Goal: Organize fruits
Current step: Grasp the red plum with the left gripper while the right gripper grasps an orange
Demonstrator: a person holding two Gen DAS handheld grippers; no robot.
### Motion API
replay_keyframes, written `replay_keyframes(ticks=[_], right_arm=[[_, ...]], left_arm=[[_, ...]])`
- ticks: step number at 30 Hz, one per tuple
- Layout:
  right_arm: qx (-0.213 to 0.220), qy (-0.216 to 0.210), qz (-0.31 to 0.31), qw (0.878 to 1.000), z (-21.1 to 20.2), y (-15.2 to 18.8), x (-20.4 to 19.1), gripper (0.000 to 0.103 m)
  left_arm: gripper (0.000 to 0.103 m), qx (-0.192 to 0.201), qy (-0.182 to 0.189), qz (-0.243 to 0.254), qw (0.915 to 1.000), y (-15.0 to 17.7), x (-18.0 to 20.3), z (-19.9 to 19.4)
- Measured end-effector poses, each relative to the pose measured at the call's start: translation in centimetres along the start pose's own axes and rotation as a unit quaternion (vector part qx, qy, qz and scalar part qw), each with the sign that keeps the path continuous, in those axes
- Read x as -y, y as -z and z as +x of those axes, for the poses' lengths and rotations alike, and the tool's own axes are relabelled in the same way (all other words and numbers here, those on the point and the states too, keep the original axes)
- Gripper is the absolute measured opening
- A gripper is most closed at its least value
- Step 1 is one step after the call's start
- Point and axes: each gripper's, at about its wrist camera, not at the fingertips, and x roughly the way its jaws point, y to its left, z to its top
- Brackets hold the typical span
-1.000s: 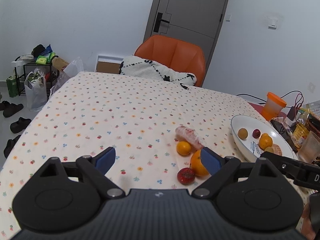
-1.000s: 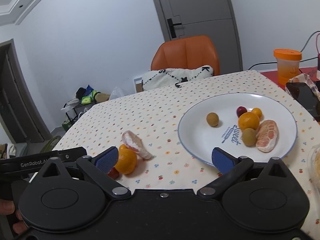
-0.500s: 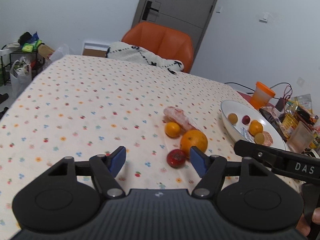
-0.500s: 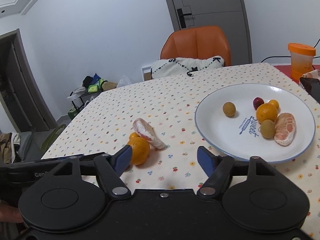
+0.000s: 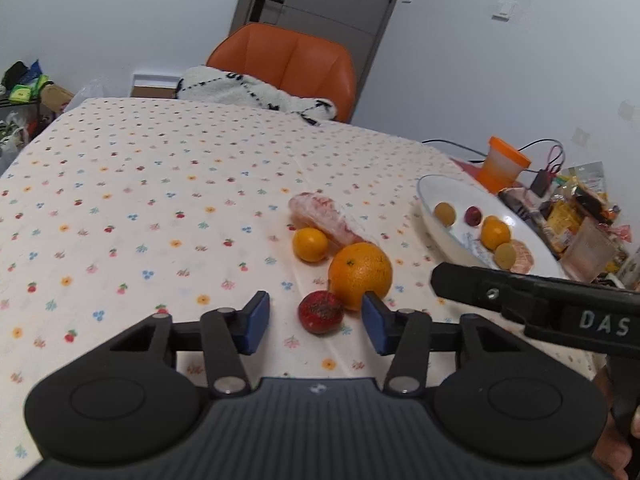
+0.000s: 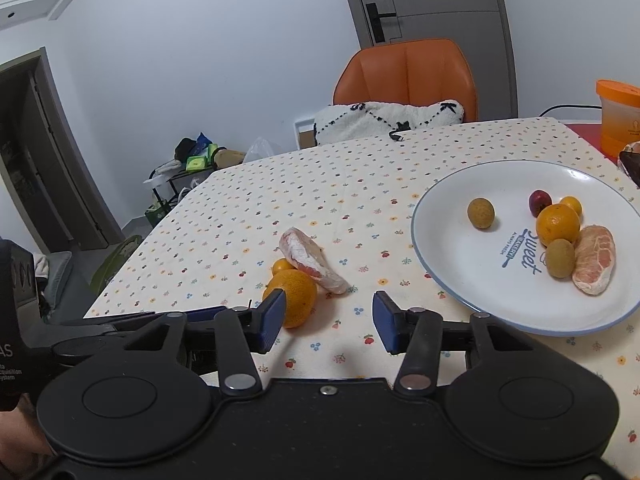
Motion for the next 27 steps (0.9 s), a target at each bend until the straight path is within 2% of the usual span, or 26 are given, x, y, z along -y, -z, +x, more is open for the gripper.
replay_keyframes(ticks=[4, 8, 16, 24, 25, 26, 27], right_arm=[[-0.004, -0.003, -0.002, 1.000, 0.5, -0.1, -0.3, 0.048], [-0.009, -0.011, -0.004, 1.000, 1.2, -0.1, -0.8, 0.048], [-0.022, -0.030, -0.005, 0.999, 2.8, -0.1, -1.6, 0.048], [-0.034, -0.024, -0.011, 0.999, 4.5, -0.1, -2.4, 0.049], [-0.034, -0.025, -0.011, 0.999, 4.6, 0.0, -2.4, 0.046], [-0.032, -0.024, -0.011, 0.999, 4.6, 0.0, -2.4, 0.033], [-0.033, -0.026, -0.012, 0.999, 4.5, 0.1, -2.5, 0.033]], left_arm=[[0.021, 0.000, 0.018, 0.003, 0.9998, 0.0, 0.0, -0.1], [0.022, 0.002, 0.019, -0.001, 0.9998, 0.0, -0.5, -0.4], [0.022, 0.020, -0.006, -0.015, 0.9997, -0.6, -2.1, -1.8], [0.022, 0.025, -0.020, -0.028, 0.9991, -0.9, -3.4, -2.4], [0.022, 0.025, -0.020, -0.028, 0.9991, -1.0, -3.5, -2.4], [0.022, 0.025, -0.021, -0.027, 0.9991, -1.0, -3.5, -2.5], [0.022, 0.026, -0.021, -0.026, 0.9991, -1.1, -3.5, -2.5]])
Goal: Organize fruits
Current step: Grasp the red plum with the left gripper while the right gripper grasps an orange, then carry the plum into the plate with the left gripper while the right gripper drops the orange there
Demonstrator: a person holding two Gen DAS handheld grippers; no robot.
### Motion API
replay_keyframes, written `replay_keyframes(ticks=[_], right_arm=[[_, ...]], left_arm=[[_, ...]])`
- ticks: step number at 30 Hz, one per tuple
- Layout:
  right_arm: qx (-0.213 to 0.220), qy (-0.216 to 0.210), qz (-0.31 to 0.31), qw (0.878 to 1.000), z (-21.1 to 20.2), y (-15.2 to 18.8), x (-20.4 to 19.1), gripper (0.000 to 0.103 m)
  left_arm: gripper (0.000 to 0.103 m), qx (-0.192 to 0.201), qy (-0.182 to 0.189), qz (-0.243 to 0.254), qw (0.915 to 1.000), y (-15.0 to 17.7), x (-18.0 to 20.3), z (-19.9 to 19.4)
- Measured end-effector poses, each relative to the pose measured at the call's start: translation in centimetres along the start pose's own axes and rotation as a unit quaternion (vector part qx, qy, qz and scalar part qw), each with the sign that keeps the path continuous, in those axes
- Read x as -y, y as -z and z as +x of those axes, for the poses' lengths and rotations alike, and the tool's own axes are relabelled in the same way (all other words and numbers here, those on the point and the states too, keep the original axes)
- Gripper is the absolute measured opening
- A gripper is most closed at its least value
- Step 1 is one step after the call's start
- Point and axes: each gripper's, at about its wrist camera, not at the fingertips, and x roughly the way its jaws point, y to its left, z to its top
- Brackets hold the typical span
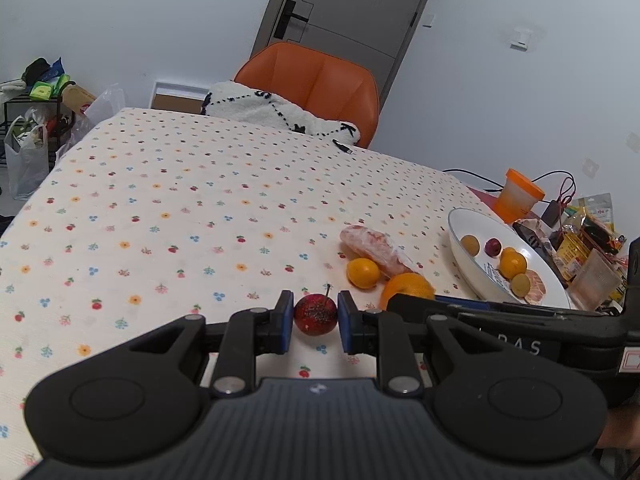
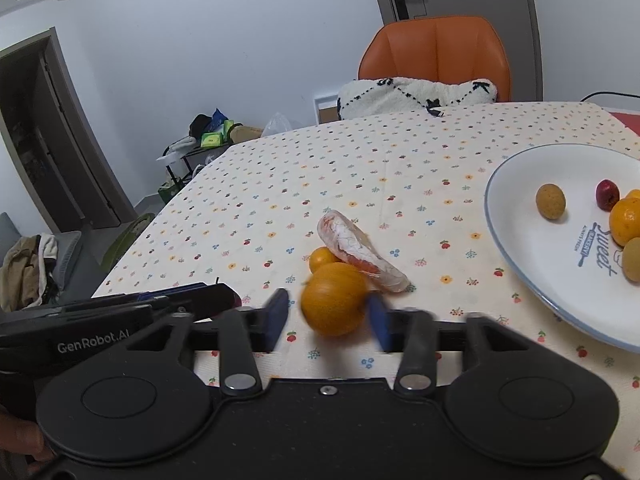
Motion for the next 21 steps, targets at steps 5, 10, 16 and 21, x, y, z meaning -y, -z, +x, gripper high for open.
replay_keyframes(ticks=[5, 10, 16, 21], right_arm=[[0.001, -0.004, 0.001, 1.000, -0.5, 0.2, 0.1, 0.033], [0.016, -0.010, 0.005, 1.000, -1.7, 0.0, 0.6, 0.032], [0.032, -0.010, 0.009, 0.999, -3.1, -0.2, 1.4, 0.032], [0.049, -0.010, 0.016, 0.999, -4.6, -0.2, 2.1, 0.032]], left_arm=[[0.022, 0.003, 0.002, 0.005, 1.0000, -0.3, 0.5, 0.0], [0.022, 0.007, 0.002, 0.010, 0.9999, -0.5, 1.4, -0.1], [0.022, 0.013, 0.003, 0.018, 0.9997, -0.7, 2.7, -0.4], [0.022, 0.018, 0.005, 0.022, 0.9996, -0.8, 3.6, -0.5]])
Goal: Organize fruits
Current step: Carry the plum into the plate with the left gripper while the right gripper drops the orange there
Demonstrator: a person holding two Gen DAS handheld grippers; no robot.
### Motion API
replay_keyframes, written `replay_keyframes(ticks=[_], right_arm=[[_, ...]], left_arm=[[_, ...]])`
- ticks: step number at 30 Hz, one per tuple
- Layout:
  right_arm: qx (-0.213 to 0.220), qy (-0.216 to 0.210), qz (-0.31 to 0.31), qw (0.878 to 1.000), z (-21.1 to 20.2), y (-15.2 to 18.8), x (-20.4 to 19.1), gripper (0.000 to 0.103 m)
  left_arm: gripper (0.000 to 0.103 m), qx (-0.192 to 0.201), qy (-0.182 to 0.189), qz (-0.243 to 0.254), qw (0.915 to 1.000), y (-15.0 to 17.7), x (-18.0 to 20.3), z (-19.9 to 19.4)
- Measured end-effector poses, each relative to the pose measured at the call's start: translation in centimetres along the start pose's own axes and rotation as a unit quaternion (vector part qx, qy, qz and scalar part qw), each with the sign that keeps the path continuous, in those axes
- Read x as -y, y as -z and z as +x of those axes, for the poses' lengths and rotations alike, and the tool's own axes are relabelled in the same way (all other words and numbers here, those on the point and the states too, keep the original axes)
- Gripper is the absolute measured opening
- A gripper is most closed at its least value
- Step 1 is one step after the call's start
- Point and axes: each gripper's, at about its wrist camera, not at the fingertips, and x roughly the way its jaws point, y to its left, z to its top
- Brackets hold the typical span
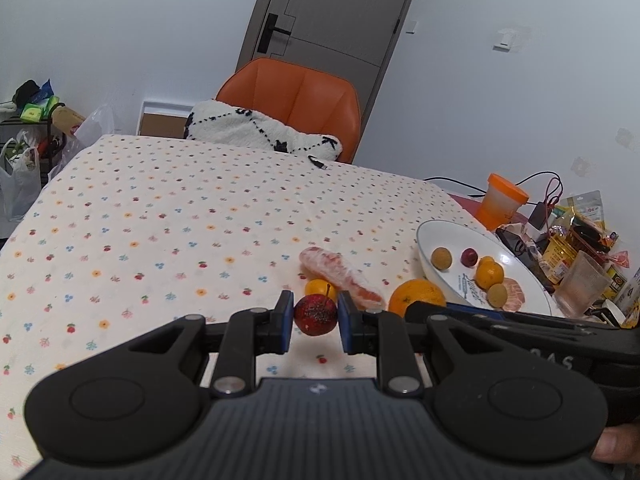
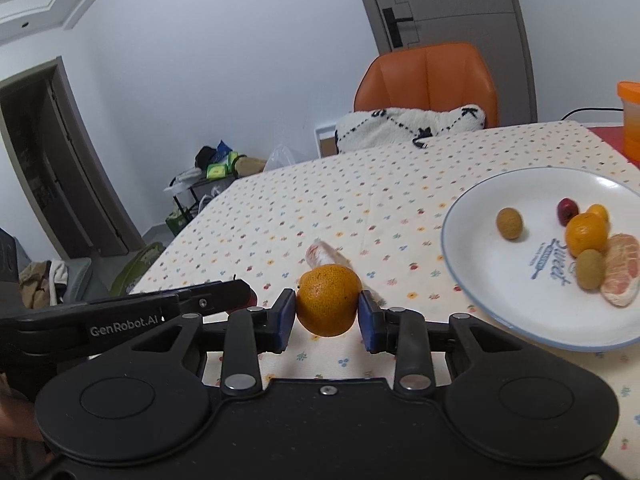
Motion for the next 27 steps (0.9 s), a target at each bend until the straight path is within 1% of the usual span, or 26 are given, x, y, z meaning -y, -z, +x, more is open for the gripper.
replay_keyframes(ticks=[7, 13, 21, 25, 27], right_arm=[[0.029, 0.015, 0.008, 0.999, -2.3, -0.5, 1.5, 0.032], [0.047, 0.040, 0.023, 0.998, -3.7, -0.6, 3.6, 0.032], [0.060, 0.069, 0.041, 0.995, -5.0, -0.5, 6.1, 0.032], [0.060, 0.091, 0.039, 0.993, -5.3, -0.2, 6.8, 0.032], [0.059, 0.092, 0.043, 0.993, -5.4, -0.1, 7.2, 0.032]], left_arm=[[0.022, 0.000, 0.006, 0.009, 0.9999, 0.0, 1.5, 0.0], [0.022, 0.001, 0.014, 0.019, 0.9997, -0.3, 3.1, 0.3], [0.022, -0.003, 0.026, 0.038, 0.9989, -0.6, 5.2, 0.9], [0.022, -0.006, 0.033, 0.047, 0.9983, -0.9, 6.3, 1.4], [0.022, -0.006, 0.037, 0.051, 0.9980, -1.0, 6.7, 1.6]])
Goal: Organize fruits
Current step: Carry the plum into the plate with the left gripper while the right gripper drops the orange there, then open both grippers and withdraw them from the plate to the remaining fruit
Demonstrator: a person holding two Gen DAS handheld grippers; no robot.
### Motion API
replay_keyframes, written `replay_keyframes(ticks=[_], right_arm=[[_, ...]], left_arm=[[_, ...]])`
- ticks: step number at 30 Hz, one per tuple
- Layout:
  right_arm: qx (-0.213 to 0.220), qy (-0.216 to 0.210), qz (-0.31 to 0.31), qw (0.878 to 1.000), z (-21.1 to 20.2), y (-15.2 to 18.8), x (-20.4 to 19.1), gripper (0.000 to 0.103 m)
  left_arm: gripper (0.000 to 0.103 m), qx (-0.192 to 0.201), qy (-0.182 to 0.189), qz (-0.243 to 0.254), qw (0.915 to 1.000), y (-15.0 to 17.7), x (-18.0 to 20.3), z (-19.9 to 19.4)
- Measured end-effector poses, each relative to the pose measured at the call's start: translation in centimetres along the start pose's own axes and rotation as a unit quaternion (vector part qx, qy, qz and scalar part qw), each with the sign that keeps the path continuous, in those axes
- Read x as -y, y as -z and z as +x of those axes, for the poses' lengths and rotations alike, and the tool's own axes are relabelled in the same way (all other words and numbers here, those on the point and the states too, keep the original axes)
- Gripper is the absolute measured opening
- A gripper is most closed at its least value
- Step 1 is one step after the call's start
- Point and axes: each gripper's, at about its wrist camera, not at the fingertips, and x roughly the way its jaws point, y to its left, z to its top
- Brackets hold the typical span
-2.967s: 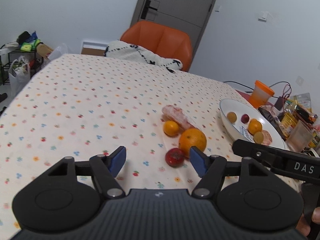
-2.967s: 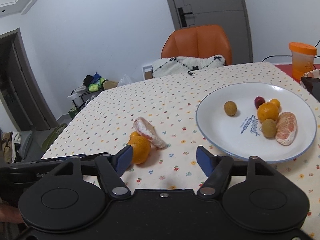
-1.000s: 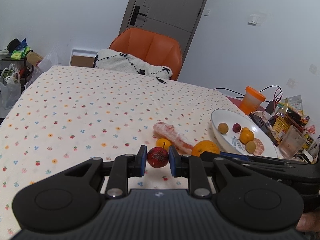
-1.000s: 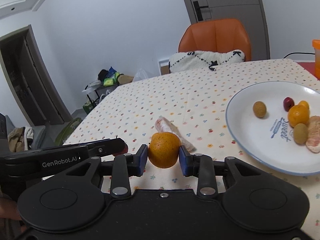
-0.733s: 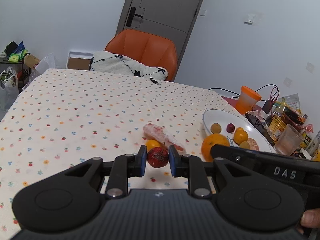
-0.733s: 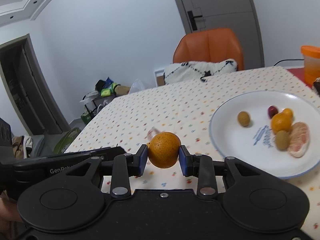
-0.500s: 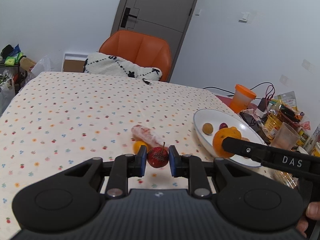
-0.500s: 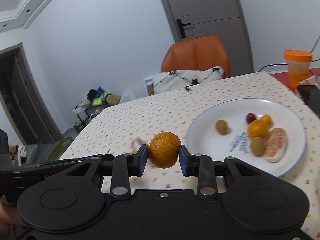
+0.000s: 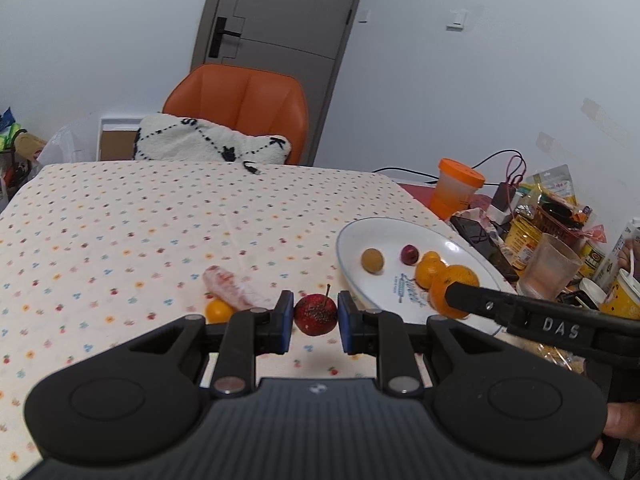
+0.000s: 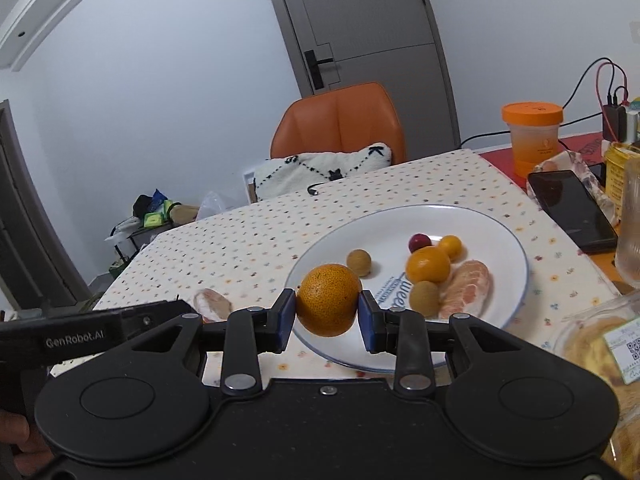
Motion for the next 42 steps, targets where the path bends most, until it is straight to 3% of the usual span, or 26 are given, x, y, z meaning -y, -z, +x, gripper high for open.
replay_keyframes(ticks=[9, 34, 39, 42], right_arm=[[-0.001, 0.003, 0.018, 1.000, 0.3, 0.2, 0.9, 0.037], [0.014, 0.025, 0.055, 0.998, -1.4, 0.5, 3.5, 0.038], [0.014, 0.029, 0.056, 0.998, -1.4, 0.6, 3.6, 0.045], [0.011, 0.027, 0.057, 0.998, -1.1, 0.6, 3.3, 0.045]], left_arm=[[0.022, 0.000, 0.017, 0.016, 0.9997, -0.6, 1.6, 1.2], [0.022, 0.001, 0.057, 0.034, 0.9978, -2.5, 5.6, 5.1], [0.031, 0.008, 0.045, 0.030, 0.9985, -2.5, 5.2, 4.9], [0.051, 0.003, 0.028, 0.023, 0.9993, -2.5, 4.3, 4.5]])
